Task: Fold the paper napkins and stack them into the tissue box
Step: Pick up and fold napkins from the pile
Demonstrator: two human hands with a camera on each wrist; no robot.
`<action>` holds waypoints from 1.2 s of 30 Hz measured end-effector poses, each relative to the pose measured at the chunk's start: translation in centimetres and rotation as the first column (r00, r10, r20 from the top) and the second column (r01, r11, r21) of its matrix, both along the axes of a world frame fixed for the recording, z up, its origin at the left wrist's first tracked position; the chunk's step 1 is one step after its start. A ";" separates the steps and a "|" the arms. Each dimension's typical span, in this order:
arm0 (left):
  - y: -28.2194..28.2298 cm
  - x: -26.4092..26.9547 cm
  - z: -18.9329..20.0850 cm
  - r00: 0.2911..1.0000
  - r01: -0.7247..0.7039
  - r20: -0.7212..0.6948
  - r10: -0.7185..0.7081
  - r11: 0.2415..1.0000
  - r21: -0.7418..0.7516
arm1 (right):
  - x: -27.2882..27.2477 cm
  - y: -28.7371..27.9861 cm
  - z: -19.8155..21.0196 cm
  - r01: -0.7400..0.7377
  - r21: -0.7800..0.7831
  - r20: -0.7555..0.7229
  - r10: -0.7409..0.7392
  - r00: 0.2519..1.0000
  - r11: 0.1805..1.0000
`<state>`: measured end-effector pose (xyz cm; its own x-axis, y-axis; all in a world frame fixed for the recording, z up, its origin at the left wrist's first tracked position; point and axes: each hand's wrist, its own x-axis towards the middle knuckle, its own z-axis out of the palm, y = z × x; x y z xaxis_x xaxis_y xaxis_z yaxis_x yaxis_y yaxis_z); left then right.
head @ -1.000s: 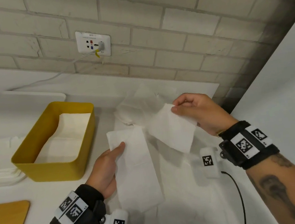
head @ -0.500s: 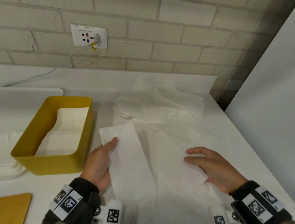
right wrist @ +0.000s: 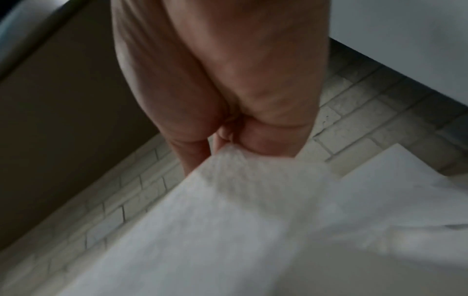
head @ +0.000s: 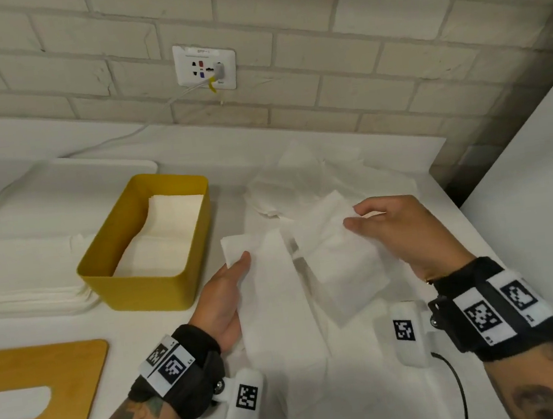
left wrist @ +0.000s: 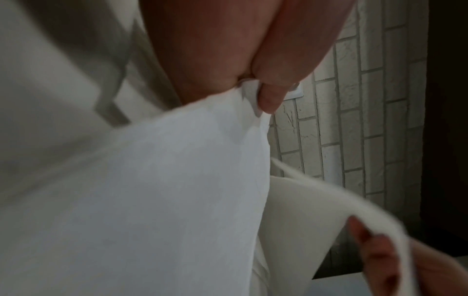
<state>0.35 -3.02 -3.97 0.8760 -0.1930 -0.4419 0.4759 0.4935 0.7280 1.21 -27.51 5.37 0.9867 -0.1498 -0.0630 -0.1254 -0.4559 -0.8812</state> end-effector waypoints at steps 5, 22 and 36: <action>-0.4 0.3 -0.3 0.999 0.024 -0.028 -0.025 0.999 -0.047 | -1.0 2.8 1.8 -0.075 0.510 0.048 0.059 0.997 0.857; -0.9 0.5 -0.2 0.999 0.025 -0.023 -0.028 0.992 -0.122 | -3.9 7.1 -9.4 0.122 0.421 -0.165 -0.056 0.985 0.899; 0.1 -0.1 -0.6 1.000 0.022 -0.002 -0.022 0.996 -0.081 | -1.6 2.2 -4.6 -0.039 -0.035 -0.015 0.039 0.999 0.999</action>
<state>0.28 -2.93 -4.55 0.8697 -0.2476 -0.4270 0.4897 0.5403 0.6842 -0.39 -25.36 0.75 0.9909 -0.1134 -0.0730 -0.1198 -0.4910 -0.8629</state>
